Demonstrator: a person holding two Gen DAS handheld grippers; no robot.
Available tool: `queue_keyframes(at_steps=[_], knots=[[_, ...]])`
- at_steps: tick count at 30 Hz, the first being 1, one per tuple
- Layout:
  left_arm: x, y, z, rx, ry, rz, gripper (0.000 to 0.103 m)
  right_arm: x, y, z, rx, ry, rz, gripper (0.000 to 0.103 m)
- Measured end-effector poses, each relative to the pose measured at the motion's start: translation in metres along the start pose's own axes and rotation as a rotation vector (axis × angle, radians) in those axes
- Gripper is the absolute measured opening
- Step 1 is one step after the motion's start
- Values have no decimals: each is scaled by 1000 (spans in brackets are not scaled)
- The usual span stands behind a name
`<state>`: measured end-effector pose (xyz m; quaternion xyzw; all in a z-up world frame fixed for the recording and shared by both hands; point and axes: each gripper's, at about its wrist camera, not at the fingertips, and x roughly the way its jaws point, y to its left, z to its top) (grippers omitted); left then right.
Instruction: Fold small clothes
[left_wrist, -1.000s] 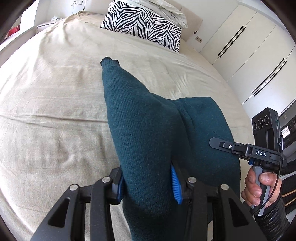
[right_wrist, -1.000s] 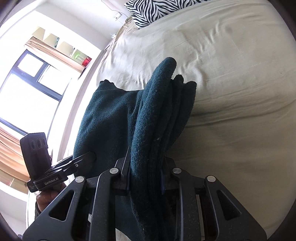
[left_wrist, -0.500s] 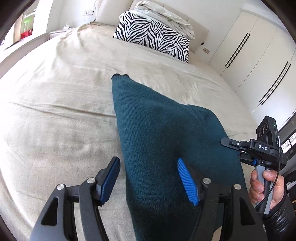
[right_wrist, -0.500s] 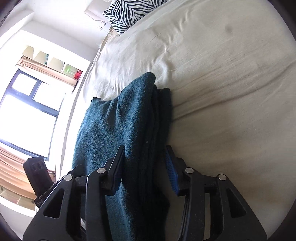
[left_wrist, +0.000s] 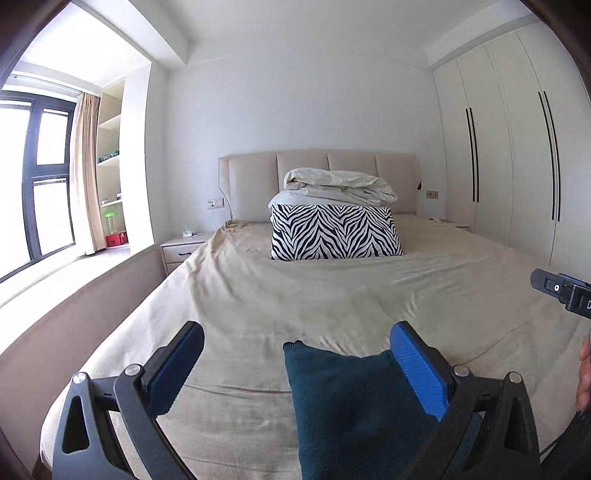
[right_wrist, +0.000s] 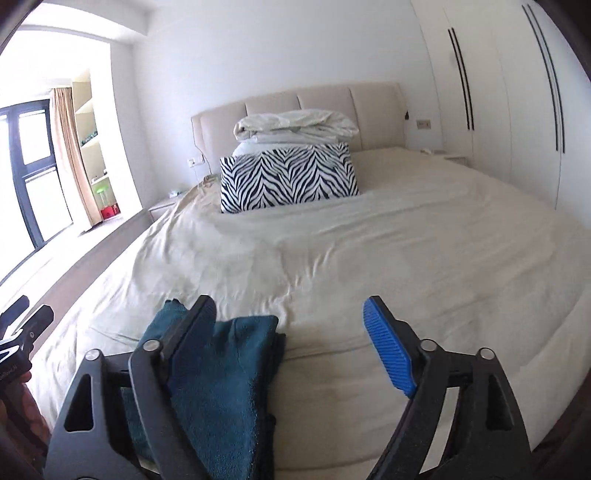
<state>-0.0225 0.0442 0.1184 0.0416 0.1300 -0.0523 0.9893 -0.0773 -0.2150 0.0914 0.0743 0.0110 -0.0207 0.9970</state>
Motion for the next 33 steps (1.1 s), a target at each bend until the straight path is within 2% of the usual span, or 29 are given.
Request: queue_keyframes(at_steps=[1,2,3,8,10,11,13,19,26,33], knots=[[-9,-1,5,2,-30,26,103,-15,3,8,0,-82,-10,103],[-16,0,9,2,-43,63,103,-26,7,15,-2,-124,-21,103],[-19,3,11,-7,-34,96,103,-33,9,23,-7,-130,-27,103],[-16,13,12,-21,99,109,103,-48,14,42,64,-36,19,103],[-5,13,3,-39,203,107,103,-45,20,41,51,50,24,103],[1,14,-2,-66,261,66,103,-41,24,37,37,101,18,103],[14,13,-18,-112,352,-6,103,-30,32,25,8,197,-26,103],[32,-1,-58,-129,490,-20,103,7,44,-37,-20,391,-71,103],[42,4,-77,-143,543,-9,103,29,67,-89,-124,505,-97,103],[47,4,-86,-135,564,-1,103,36,70,-112,-131,560,-92,103]])
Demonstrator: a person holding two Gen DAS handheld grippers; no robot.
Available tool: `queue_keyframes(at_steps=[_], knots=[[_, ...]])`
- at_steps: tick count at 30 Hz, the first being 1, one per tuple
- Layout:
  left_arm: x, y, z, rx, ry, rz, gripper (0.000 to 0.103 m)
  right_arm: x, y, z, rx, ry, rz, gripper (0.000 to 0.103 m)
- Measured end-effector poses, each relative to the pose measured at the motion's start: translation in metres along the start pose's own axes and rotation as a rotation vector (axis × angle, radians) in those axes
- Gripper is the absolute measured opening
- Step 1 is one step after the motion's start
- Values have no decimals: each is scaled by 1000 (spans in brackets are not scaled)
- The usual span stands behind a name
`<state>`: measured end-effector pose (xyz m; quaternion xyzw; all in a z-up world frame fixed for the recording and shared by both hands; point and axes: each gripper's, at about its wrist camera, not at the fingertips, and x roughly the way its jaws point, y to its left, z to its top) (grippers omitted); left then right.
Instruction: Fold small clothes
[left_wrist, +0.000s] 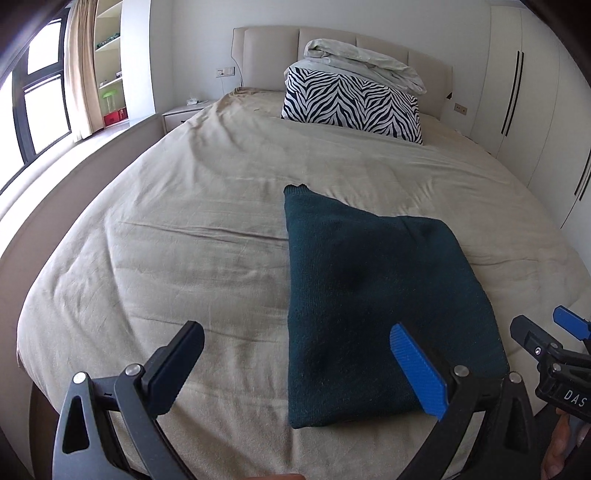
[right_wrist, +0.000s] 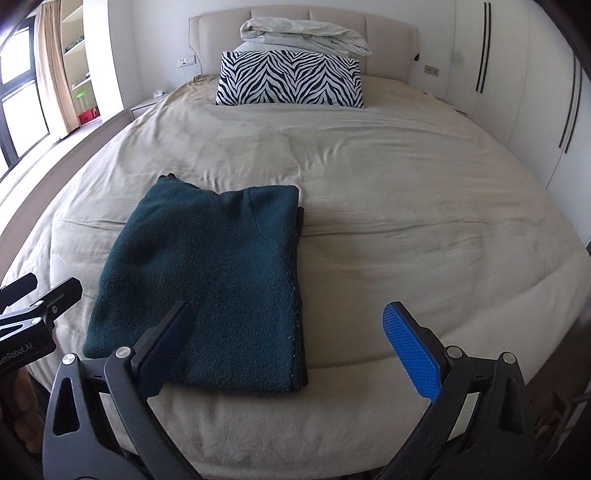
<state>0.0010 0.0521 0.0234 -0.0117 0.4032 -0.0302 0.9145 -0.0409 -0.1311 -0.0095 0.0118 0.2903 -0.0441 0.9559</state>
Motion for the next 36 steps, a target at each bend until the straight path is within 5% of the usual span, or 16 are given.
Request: queue_keyframes(at_steps=[36], knots=[[11,0,-10,2,26,16,103,13,-8,-6,26,53,4,103]])
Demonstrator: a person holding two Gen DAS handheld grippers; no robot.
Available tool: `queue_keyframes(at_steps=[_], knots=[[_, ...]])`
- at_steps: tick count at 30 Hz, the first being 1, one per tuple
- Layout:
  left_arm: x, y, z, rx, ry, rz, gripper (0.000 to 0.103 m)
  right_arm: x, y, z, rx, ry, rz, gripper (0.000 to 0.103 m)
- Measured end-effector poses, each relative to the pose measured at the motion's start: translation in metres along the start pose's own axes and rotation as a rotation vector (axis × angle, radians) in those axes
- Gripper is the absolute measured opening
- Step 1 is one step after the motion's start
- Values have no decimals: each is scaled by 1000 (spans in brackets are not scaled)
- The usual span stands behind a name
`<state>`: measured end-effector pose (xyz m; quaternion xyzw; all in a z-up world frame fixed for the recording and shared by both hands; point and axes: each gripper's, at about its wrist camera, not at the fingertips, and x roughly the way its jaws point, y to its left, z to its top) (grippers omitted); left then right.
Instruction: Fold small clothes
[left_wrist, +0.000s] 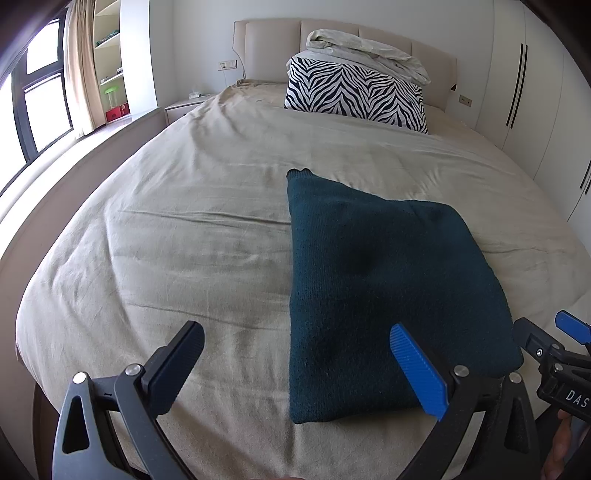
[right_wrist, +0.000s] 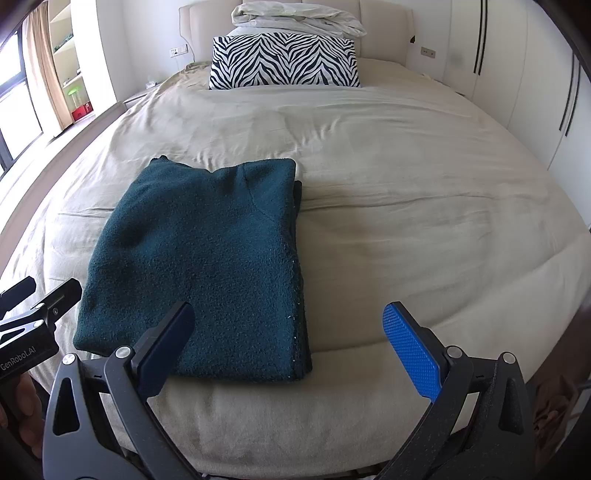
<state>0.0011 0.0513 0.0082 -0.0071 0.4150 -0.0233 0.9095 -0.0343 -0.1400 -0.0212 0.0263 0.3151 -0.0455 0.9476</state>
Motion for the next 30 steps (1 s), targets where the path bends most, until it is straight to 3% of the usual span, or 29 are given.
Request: queue_keyframes(at_steps=[30], knots=[[2,-1,-4,2,4,-1,103,0,-1,0,1,0,1,103]])
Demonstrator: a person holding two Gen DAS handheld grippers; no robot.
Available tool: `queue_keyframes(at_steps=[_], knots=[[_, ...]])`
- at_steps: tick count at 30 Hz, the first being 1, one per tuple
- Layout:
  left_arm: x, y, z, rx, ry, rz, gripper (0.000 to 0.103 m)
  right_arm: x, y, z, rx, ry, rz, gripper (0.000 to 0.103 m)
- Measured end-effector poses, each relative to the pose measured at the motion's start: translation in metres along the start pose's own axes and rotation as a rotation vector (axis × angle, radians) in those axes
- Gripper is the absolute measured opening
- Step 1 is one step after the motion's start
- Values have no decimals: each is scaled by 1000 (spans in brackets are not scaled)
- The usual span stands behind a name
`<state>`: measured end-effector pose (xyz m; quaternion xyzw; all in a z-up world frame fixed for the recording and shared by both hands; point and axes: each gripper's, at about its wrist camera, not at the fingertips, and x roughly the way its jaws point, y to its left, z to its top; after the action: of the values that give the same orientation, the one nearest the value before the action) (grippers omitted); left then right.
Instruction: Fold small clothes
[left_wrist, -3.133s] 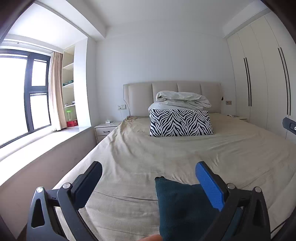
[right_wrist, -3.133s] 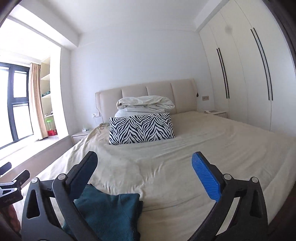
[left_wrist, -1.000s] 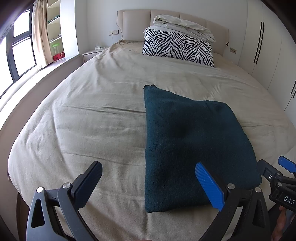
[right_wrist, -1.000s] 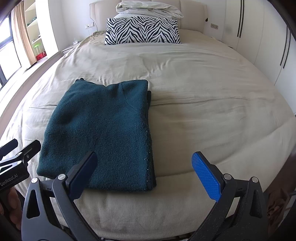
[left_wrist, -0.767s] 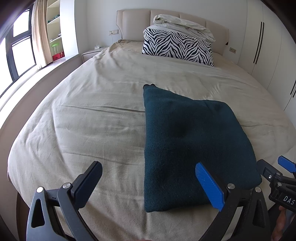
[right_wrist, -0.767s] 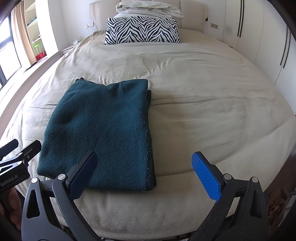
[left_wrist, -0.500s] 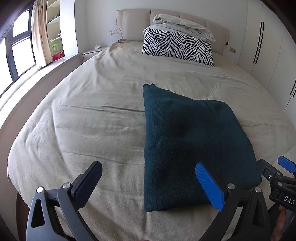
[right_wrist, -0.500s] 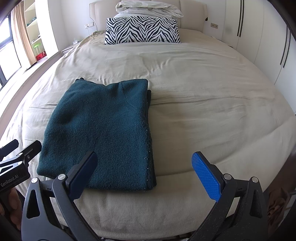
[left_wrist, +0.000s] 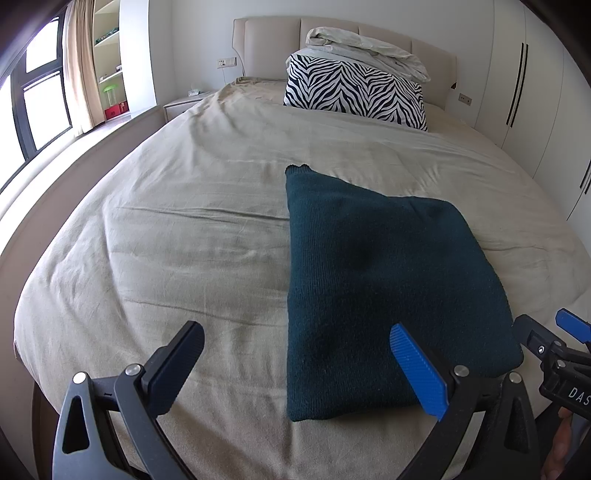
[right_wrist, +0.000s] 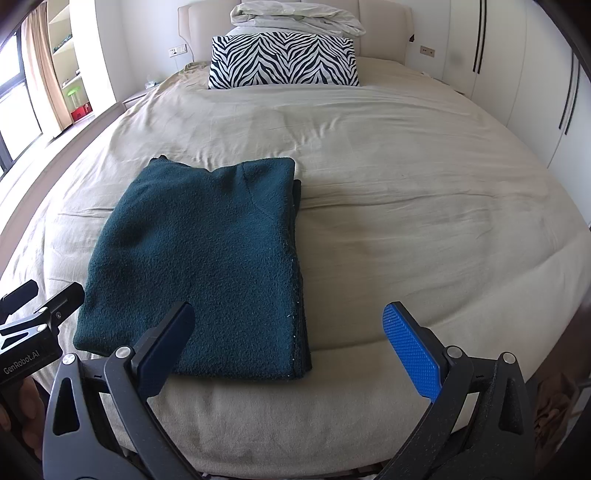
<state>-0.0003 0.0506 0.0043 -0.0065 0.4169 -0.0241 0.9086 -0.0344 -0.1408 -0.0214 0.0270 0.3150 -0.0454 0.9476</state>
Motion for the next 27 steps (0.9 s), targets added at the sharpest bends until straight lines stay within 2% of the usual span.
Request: queue_keyframes(at_steps=[27], knots=[[4,2,-3,0,7,-5,103,1,1,-1,2,5,0,103]])
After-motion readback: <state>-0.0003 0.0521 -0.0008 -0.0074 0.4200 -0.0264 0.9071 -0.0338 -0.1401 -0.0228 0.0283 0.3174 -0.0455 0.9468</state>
